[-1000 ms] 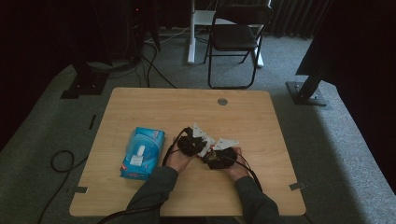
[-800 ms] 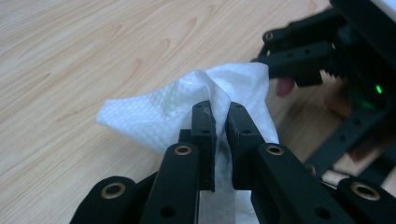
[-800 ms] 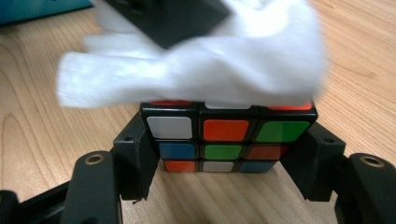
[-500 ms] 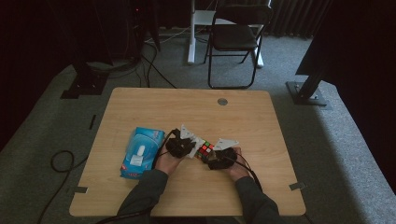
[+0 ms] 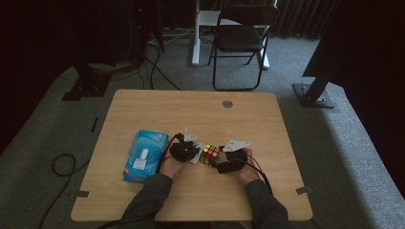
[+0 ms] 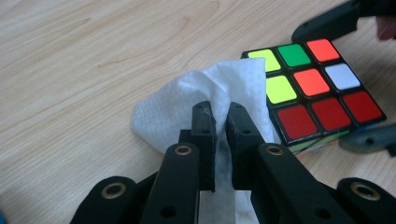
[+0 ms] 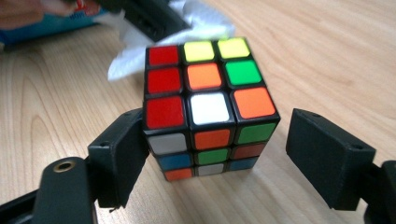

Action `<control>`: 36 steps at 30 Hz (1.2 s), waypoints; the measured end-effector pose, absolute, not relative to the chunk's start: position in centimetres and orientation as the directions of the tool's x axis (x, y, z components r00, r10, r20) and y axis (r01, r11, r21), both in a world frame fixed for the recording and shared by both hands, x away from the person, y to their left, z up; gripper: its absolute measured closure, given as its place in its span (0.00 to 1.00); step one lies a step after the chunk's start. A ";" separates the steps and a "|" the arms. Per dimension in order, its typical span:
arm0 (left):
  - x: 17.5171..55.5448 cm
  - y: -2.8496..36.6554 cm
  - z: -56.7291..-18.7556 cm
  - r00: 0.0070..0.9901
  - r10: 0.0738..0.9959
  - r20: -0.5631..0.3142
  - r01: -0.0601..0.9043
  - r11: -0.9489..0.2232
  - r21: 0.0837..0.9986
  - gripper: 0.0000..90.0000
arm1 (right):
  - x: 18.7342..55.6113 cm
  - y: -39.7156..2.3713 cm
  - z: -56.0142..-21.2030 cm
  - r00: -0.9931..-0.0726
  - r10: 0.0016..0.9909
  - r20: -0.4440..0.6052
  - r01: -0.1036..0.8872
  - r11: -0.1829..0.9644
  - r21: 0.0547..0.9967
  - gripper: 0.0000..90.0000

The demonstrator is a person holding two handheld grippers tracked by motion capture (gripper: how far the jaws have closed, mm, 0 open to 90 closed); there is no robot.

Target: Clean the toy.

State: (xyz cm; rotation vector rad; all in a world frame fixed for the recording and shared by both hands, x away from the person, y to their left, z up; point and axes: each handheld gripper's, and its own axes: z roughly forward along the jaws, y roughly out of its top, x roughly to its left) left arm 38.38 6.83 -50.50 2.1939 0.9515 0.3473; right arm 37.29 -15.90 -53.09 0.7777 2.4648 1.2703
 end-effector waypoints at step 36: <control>37.8 6.6 -50.3 0.679 0.731 -0.068 0.528 -0.422 0.737 0.93 | 38.3 -18.1 -51.8 -0.713 0.680 0.168 0.446 0.255 0.858 0.67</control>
